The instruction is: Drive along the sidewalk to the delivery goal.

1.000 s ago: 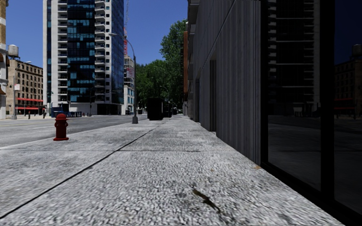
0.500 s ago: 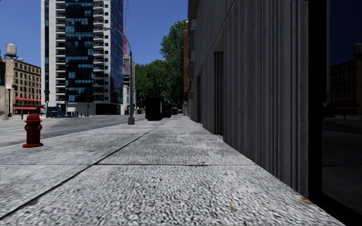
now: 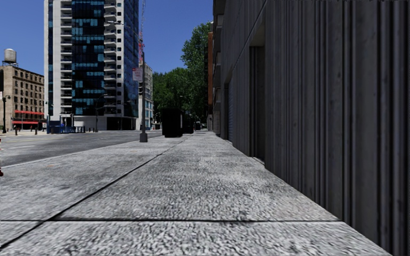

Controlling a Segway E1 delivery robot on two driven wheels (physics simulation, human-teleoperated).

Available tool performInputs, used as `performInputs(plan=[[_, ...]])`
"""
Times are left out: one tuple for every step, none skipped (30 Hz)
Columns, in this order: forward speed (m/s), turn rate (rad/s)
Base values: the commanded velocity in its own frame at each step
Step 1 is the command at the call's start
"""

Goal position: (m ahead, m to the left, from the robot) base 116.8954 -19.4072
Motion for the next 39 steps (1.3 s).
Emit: performInputs(plan=[[2.0, 0.0], [2.0, 0.0], [2.0, 0.0], [2.0, 0.0], [2.0, 0.0], [2.0, 0.0], [2.0, 0.0], [2.0, 0.0], [2.0, 0.0], [2.0, 0.0], [2.0, 0.0], [2.0, 0.0], [2.0, 0.0], [2.0, 0.0], [2.0, 0.0], [2.0, 0.0], [2.0, 0.0], [2.0, 0.0], [2.0, 0.0], [2.0, 0.0], [2.0, 0.0], [2.0, 0.0], [2.0, 0.0], [2.0, 0.0], [2.0, 0.0], [2.0, 0.0], [2.0, 0.0], [2.0, 0.0], [2.0, 0.0], [2.0, 0.0], [2.0, 0.0], [2.0, 0.0], [2.0, 0.0], [2.0, 0.0], [2.0, 0.0], [2.0, 0.0], [2.0, 0.0], [2.0, 0.0], [2.0, 0.0]])
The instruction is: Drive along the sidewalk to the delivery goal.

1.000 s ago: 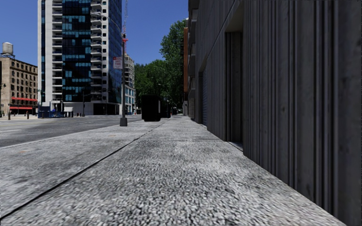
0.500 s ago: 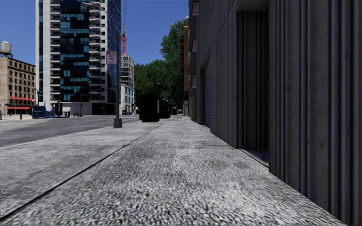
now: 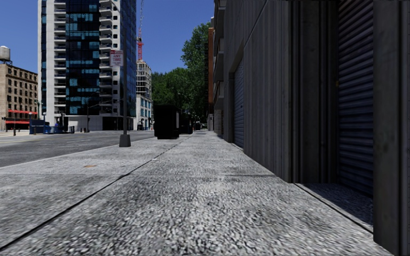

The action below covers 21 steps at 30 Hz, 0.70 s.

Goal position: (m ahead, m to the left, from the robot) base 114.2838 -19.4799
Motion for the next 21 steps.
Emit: performInputs(plan=[[2.0, 0.0], [2.0, 0.0], [2.0, 0.0], [2.0, 0.0], [2.0, 0.0], [2.0, 0.0], [2.0, 0.0], [2.0, 0.0], [2.0, 0.0], [2.0, 0.0], [2.0, 0.0], [2.0, 0.0], [2.0, 0.0], [2.0, 0.0], [2.0, 0.0], [2.0, 0.0], [2.0, 0.0], [2.0, 0.0], [2.0, 0.0], [2.0, 0.0], [2.0, 0.0]])
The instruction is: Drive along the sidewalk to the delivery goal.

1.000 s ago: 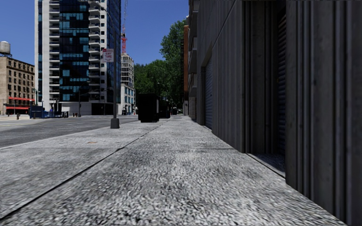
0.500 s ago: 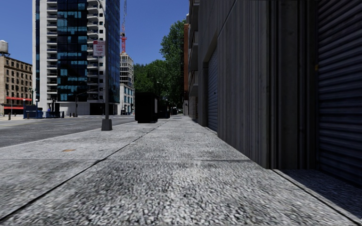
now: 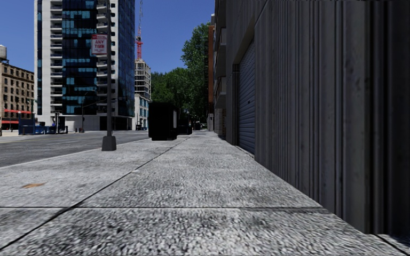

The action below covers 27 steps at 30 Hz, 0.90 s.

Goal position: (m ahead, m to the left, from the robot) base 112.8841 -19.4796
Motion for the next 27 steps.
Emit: performInputs(plan=[[2.0, 0.0], [2.0, 0.0], [2.0, 0.0], [2.0, 0.0], [2.0, 0.0], [2.0, 0.0], [2.0, 0.0], [2.0, 0.0], [2.0, 0.0], [2.0, 0.0], [2.0, 0.0], [2.0, 0.0], [2.0, 0.0], [2.0, 0.0], [2.0, 0.0], [2.0, 0.0], [2.0, 0.0], [2.0, 0.0], [2.0, 0.0], [2.0, 0.0], [2.0, 0.0], [2.0, 0.0], [2.0, 0.0], [2.0, 0.0], [2.0, 0.0], [2.0, 0.0], [2.0, 0.0]])
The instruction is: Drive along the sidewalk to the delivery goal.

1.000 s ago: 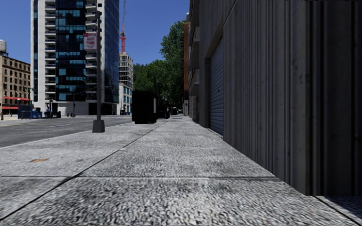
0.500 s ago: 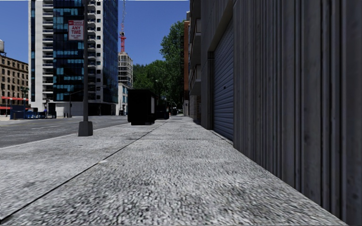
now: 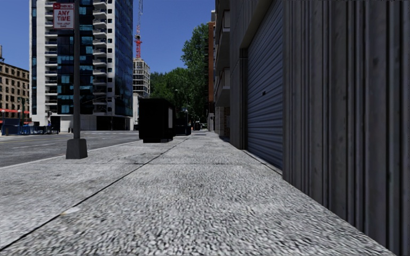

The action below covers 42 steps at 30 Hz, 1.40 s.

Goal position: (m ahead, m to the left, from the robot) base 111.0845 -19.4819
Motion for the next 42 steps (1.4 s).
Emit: performInputs(plan=[[2.0, 0.0], [2.0, 0.0], [2.0, 0.0], [2.0, 0.0], [2.0, 0.0], [2.0, 0.0], [2.0, 0.0], [2.0, 0.0], [2.0, 0.0], [2.0, 0.0], [2.0, 0.0], [2.0, 0.0], [2.0, 0.0], [2.0, 0.0], [2.0, 0.0], [2.0, 0.0], [2.0, 0.0], [2.0, 0.0], [2.0, 0.0], [2.0, 0.0], [2.0, 0.0], [2.0, 0.0], [2.0, 0.0], [2.0, 0.0], [2.0, 0.0], [2.0, 0.0], [2.0, 0.0], [2.0, 0.0], [2.0, 0.0], [2.0, 0.0], [2.0, 0.0], [2.0, 0.0], [2.0, 0.0], [2.0, 0.0], [2.0, 0.0], [2.0, 0.0], [2.0, 0.0], [2.0, 0.0], [2.0, 0.0], [2.0, 0.0], [2.0, 0.0], [2.0, 0.0]])
